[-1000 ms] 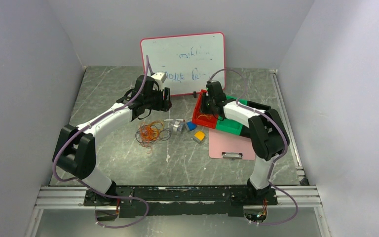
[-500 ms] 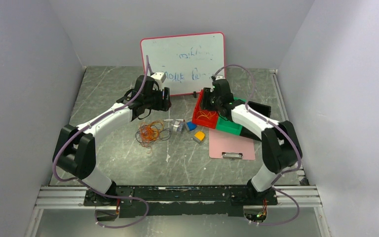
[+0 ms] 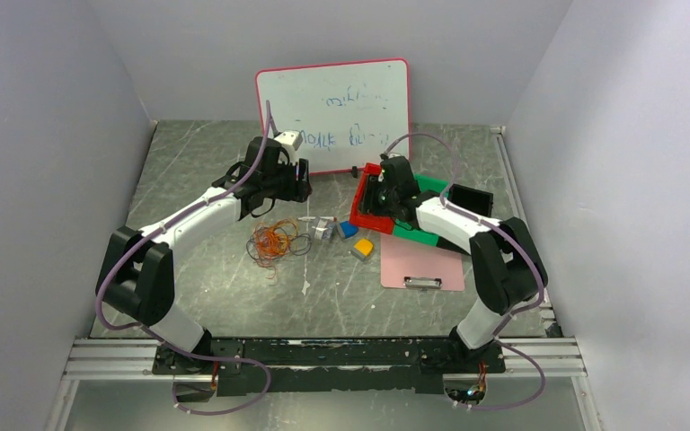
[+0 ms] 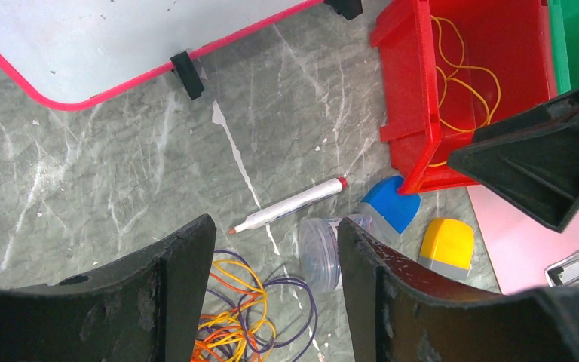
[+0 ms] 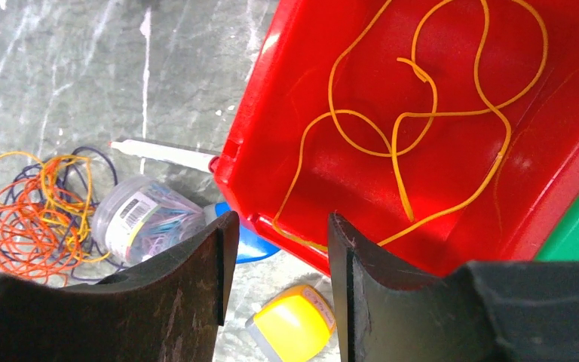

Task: Untangle the cables

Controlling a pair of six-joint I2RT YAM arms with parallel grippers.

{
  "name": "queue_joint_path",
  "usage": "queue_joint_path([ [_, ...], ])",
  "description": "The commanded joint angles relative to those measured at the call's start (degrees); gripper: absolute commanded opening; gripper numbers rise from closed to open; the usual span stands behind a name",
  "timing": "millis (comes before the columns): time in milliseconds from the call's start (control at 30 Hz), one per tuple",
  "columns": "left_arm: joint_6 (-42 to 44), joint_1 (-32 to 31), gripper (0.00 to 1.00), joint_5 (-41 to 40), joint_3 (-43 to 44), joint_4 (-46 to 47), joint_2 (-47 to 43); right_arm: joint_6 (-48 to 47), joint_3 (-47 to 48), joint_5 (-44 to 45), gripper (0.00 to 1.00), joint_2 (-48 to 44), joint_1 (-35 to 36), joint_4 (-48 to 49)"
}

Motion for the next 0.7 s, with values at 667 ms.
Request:
queue_joint_path([
  [667, -0.35, 0.31, 0.65, -0.86, 0.86, -0.41, -1.07, -1.83, 2.89, 0.20, 0.51, 0.66, -0.12, 1.27],
])
